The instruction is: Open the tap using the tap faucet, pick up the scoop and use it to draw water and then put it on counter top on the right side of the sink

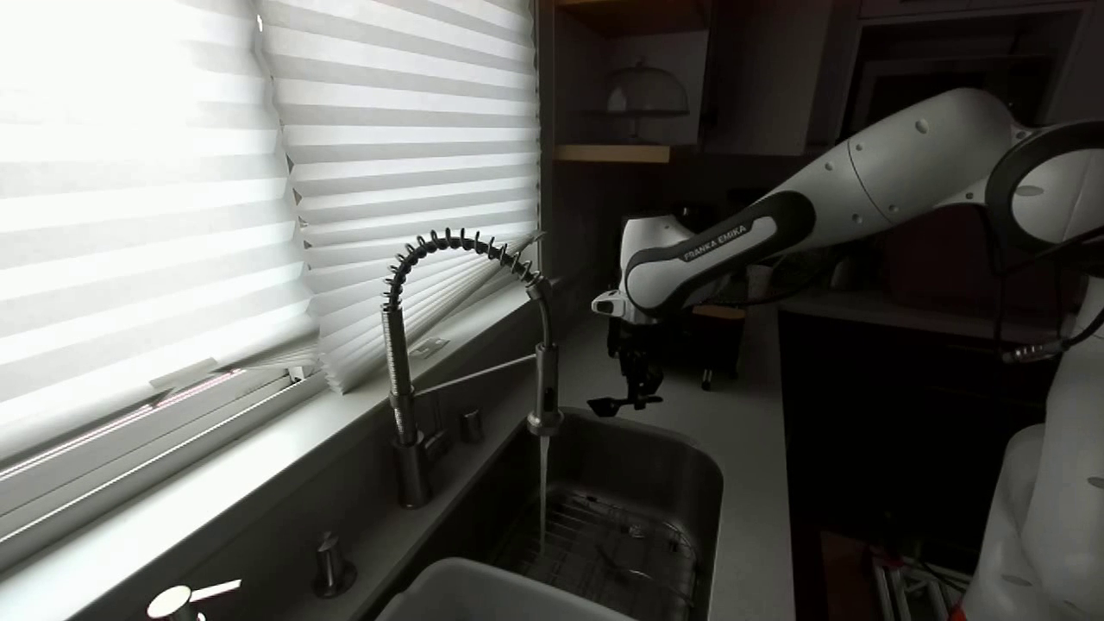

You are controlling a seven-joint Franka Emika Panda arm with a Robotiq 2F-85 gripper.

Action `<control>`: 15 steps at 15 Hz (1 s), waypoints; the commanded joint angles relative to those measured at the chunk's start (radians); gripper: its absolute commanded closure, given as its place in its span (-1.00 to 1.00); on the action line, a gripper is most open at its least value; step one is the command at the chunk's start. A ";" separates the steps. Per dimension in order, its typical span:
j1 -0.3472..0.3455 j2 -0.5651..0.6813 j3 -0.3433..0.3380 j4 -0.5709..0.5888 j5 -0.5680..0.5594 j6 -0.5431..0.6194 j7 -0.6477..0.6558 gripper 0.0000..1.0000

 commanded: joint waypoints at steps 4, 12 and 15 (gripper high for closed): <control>-0.061 -0.024 -0.067 -0.054 -0.063 0.066 0.217 0.87; -0.082 0.029 -0.087 -0.087 -0.023 0.135 0.393 0.87; -0.086 0.048 -0.087 -0.096 -0.021 0.135 0.438 0.87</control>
